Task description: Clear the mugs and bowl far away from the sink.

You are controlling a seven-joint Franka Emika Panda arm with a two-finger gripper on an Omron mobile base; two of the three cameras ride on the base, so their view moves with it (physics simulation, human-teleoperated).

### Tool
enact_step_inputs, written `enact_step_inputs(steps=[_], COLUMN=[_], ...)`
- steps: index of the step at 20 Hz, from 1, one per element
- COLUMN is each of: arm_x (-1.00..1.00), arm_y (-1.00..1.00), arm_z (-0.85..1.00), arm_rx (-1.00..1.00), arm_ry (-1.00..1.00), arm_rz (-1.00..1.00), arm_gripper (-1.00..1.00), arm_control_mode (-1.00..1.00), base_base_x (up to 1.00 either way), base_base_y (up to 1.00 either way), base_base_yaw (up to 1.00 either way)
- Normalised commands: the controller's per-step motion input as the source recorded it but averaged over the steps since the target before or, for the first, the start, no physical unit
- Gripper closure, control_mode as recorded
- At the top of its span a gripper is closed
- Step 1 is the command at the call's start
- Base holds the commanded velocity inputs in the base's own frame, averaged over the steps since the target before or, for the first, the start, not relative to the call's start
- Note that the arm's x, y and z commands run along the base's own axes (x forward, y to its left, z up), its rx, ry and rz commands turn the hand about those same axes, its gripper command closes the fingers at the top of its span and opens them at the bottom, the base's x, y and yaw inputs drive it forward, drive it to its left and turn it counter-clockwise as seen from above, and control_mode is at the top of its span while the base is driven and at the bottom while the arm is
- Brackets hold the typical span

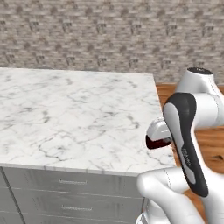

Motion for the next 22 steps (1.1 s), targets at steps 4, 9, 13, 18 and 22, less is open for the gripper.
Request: enact_step_inputs(steps=[4, 9, 13, 18, 22], arm_x=[0.84, 0.6, 0.68, 0.75, 0.62], arm_y=[0.0, 0.0, 0.0, 0.0, 0.0], arm_z=[0.0, -0.21, -0.18, -0.16, -0.08], arm_rx=[0.0, 0.0, 0.0, 0.0, 0.0], arm_ry=[-0.1, -0.17, -0.07, -0.02, 0.0], arm_rz=[0.22, 0.23, 0.21, 0.14, 0.08], arm_gripper=[1.0, 1.0, 1.0, 1.0, 1.0], arm_control_mode=[-1.0, -1.0, -1.0, -1.0, -1.0], base_base_x=[0.0, 0.0, 0.0, 0.0, 0.0], base_base_y=[0.0, 0.0, 0.0, 0.0, 0.0], base_base_yaw=[0.0, 0.0, 0.0, 0.0, 0.0])
